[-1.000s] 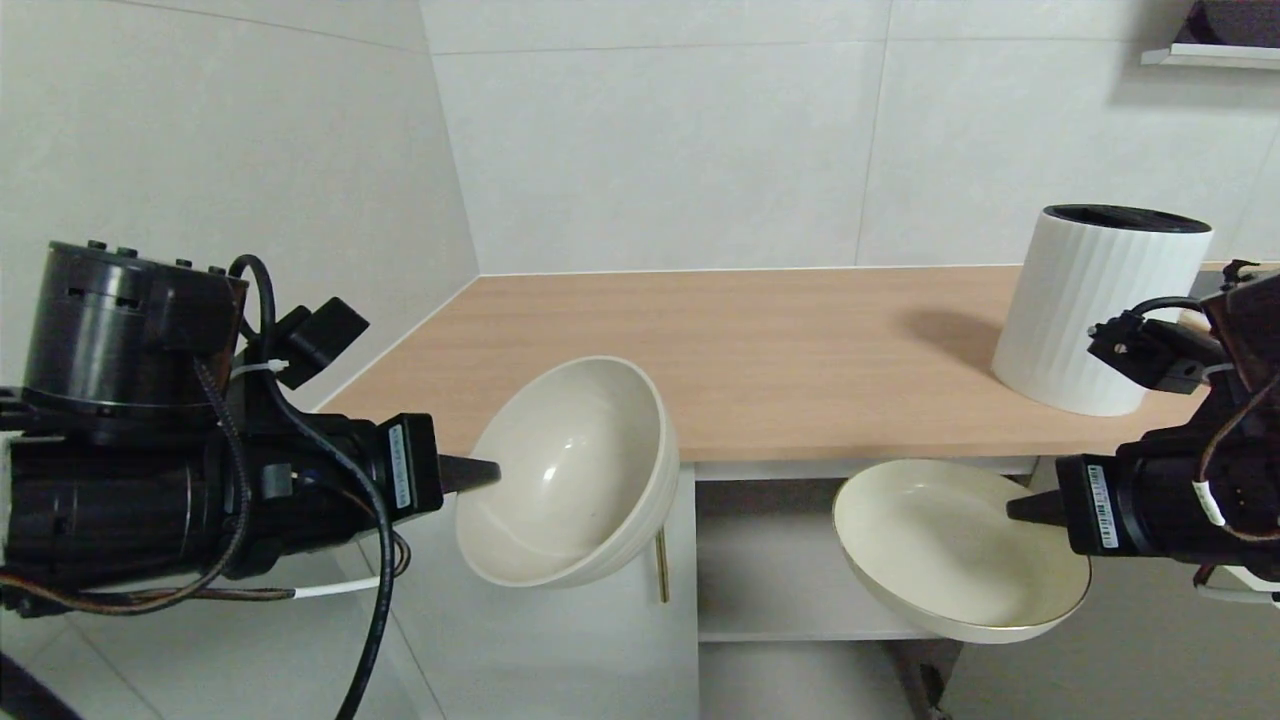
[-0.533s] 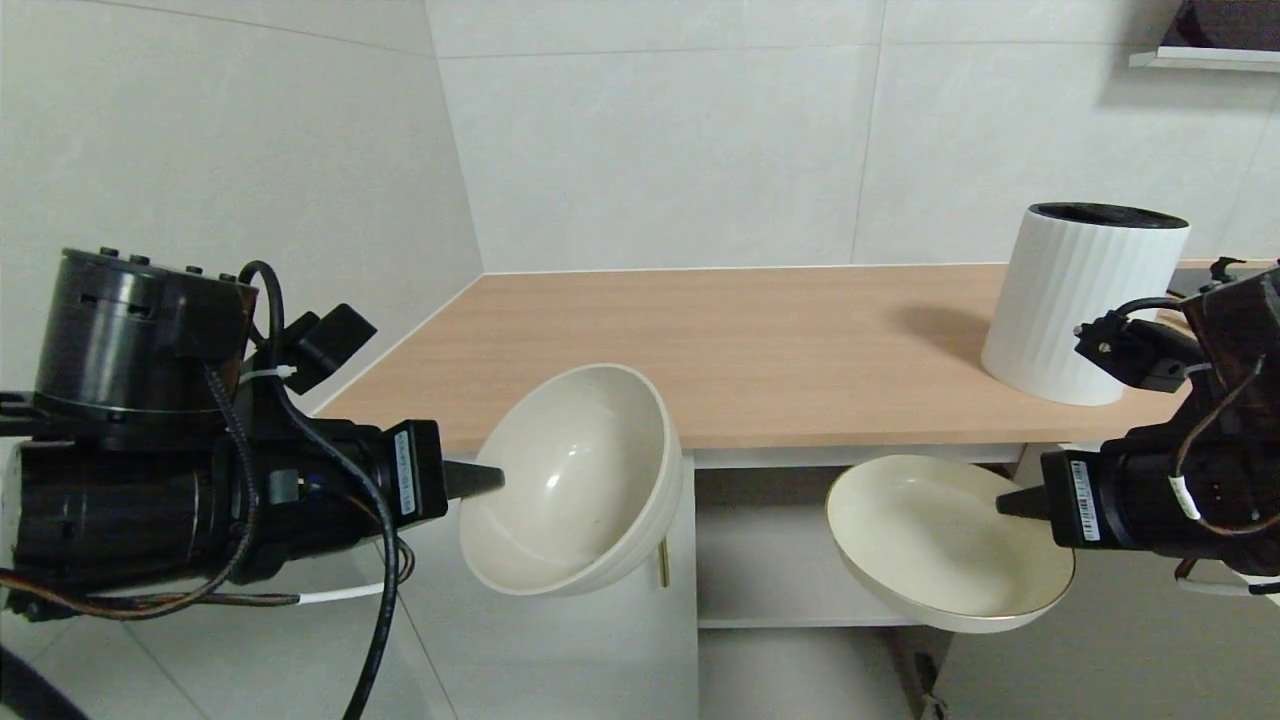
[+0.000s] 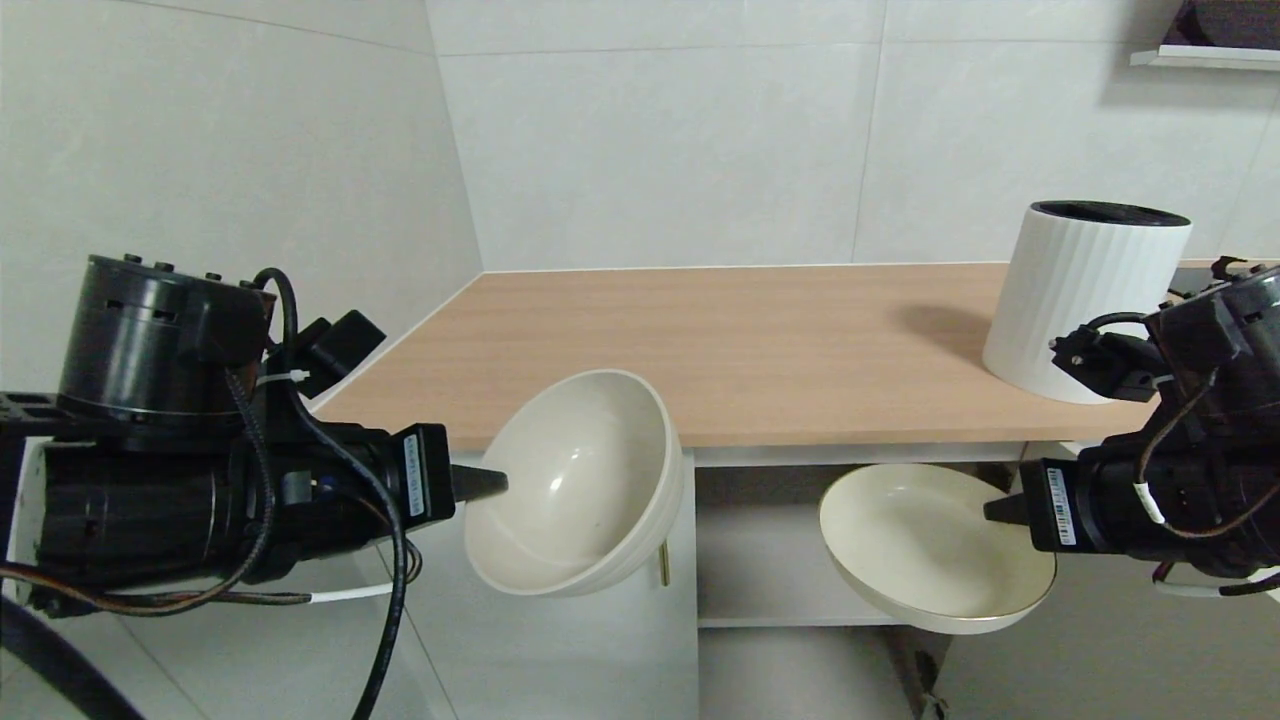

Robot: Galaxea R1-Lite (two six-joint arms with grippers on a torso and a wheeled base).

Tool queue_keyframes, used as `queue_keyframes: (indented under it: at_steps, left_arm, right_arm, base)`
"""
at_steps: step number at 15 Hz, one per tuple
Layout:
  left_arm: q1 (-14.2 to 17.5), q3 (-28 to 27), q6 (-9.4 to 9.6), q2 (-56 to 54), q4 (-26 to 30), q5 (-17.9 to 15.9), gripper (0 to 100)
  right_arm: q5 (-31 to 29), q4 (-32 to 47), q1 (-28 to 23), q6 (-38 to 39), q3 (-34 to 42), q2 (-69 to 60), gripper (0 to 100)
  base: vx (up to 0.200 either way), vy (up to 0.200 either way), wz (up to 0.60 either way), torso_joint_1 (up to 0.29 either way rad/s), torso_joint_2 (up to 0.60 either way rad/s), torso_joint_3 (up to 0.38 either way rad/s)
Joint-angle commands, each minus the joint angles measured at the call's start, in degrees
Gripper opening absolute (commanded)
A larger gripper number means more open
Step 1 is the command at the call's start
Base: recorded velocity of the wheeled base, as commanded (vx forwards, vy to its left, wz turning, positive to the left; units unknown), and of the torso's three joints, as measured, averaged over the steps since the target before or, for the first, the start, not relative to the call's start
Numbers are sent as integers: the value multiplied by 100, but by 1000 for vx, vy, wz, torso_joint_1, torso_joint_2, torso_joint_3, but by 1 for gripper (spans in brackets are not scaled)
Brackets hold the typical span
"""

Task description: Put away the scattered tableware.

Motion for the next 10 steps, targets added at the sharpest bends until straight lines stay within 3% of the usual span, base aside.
queue_keyframes:
  at_steps: [1, 10]
  left_arm:
    - [0, 2, -3, 36, -1, -8, 0]
    - [0, 2, -3, 80, -1, -8, 0]
  right_arm:
    - [0, -19, 4, -1, 10, 56, 0]
    - [0, -19, 4, -9, 10, 161, 0]
  base:
    - [0, 0, 0, -100, 261, 183]
    - [0, 0, 0, -148, 440, 285]
